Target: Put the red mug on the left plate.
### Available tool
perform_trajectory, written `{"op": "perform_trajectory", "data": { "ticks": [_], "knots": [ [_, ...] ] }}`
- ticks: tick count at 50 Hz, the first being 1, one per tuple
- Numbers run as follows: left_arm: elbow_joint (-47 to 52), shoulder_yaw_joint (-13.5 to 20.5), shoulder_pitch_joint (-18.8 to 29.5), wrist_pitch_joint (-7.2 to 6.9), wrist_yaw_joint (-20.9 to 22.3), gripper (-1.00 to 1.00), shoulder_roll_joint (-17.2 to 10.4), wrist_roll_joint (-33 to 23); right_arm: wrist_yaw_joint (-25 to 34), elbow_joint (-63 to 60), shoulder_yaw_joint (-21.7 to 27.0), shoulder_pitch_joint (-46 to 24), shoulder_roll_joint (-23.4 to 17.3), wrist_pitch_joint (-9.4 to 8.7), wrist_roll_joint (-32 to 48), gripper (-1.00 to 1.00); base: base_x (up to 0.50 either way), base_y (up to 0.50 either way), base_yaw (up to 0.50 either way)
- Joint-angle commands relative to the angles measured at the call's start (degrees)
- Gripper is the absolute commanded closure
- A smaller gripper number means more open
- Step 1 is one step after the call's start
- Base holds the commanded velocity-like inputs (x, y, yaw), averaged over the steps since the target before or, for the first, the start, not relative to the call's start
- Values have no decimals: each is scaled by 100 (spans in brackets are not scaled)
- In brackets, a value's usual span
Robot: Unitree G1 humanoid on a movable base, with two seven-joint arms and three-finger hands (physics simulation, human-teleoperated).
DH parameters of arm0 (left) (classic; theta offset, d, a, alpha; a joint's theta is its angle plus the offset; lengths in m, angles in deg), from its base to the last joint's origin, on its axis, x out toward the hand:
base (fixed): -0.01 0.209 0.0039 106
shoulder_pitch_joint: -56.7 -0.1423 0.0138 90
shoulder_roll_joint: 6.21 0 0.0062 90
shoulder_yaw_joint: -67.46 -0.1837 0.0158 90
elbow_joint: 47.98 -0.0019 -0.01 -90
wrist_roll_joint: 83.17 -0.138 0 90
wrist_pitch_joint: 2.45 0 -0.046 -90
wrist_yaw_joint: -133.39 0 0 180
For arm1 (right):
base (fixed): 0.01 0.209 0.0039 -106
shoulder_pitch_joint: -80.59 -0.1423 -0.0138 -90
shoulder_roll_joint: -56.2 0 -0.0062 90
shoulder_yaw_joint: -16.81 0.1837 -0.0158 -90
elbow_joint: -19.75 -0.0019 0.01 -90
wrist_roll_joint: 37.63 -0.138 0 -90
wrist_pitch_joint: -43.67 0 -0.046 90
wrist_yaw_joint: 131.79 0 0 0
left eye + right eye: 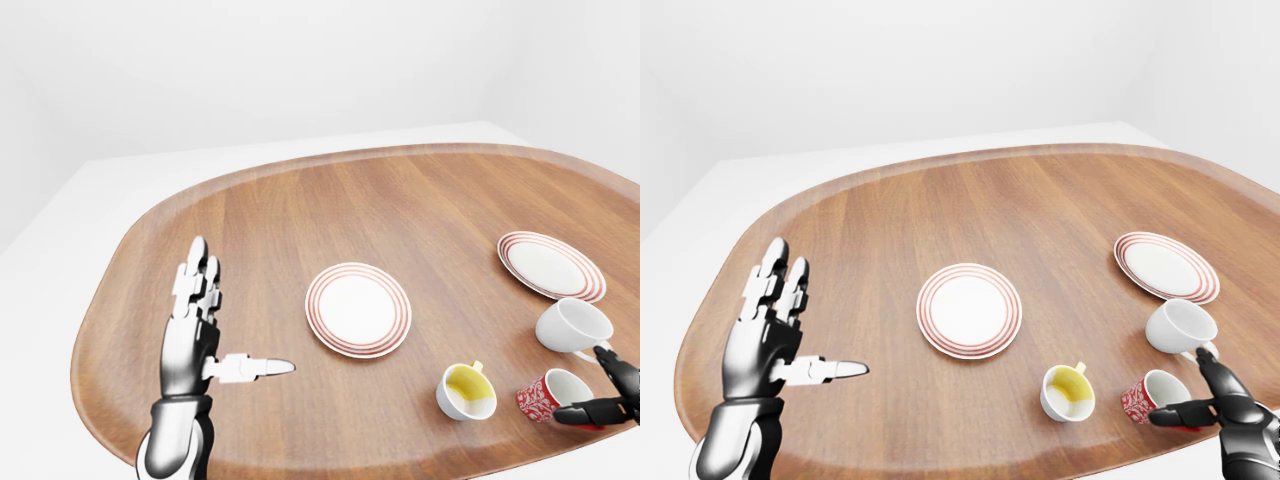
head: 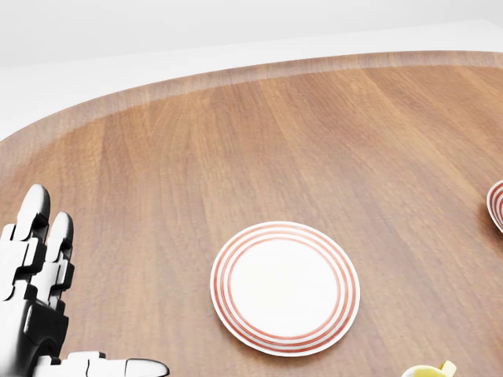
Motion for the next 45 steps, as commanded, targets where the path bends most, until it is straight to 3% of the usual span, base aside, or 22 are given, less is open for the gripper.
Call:
{"op": "perform_trajectory", "data": {
  "ticks": [1, 17, 45],
  "knots": [
    [-36, 10, -20, 47, 11, -100, 8, 5, -172, 597, -306, -225, -36, 0, -207, -100, 0, 0, 0],
    [6, 31, -46, 47, 5, -100, 8, 31, -155, 574, -434, -233, -64, 0, -291, -100, 0, 0, 0],
    [-59, 54, -155, 205, 65, -100, 34, 49, -303, 1104, -725, -680, -32, 0, -327, -100, 0, 0, 0]
  ]
}}
